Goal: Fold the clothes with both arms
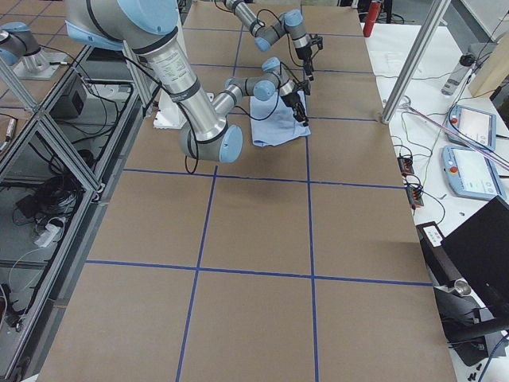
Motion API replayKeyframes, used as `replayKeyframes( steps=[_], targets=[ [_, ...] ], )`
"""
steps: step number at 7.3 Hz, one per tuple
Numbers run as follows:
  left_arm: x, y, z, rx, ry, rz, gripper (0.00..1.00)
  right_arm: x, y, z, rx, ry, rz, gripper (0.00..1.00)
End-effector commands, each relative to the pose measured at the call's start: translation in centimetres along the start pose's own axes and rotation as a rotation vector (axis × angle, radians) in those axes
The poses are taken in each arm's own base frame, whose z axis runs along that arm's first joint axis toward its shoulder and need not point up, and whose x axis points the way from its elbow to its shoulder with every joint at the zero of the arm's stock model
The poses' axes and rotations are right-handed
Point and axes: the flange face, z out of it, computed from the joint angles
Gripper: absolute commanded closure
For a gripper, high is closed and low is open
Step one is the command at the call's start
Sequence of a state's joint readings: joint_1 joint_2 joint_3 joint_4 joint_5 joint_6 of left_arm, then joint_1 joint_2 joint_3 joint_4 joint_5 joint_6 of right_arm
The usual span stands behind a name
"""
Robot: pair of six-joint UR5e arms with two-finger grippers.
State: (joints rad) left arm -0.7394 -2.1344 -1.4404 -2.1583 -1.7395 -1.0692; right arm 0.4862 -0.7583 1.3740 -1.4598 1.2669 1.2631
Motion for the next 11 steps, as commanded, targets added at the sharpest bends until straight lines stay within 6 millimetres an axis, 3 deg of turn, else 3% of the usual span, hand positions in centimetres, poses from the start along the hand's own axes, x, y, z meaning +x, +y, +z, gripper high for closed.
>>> replayKeyframes(
  steps=[1, 3, 6, 9, 11],
  targets=[
    [0.0, 0.0, 0.0, 0.0, -0.001, -0.002, 0.0, -0.3, -0.7, -3.0, -0.044, -0.035, 0.002, 0.0],
    [0.1, 0.0, 0.0, 0.001, 0.002, -0.003, 0.0, -0.8, 4.5, -2.2, -0.045, -0.012, -0.045, 0.0],
    [0.1, 0.0, 0.0, 0.001, 0.002, -0.004, 0.0, 0.0, 5.4, -0.9, -0.07, 0.035, -0.088, 0.0],
    [0.0, 0.0, 0.0, 0.0, 0.001, -0.003, 0.0, 2.0, 3.8, 2.7, -0.066, 0.106, -0.129, 0.0],
    [0.0, 0.0, -0.1, 0.001, 0.002, -0.003, 0.0, 5.5, -1.1, 6.3, -0.074, 0.18, -0.138, 0.0]
  ],
)
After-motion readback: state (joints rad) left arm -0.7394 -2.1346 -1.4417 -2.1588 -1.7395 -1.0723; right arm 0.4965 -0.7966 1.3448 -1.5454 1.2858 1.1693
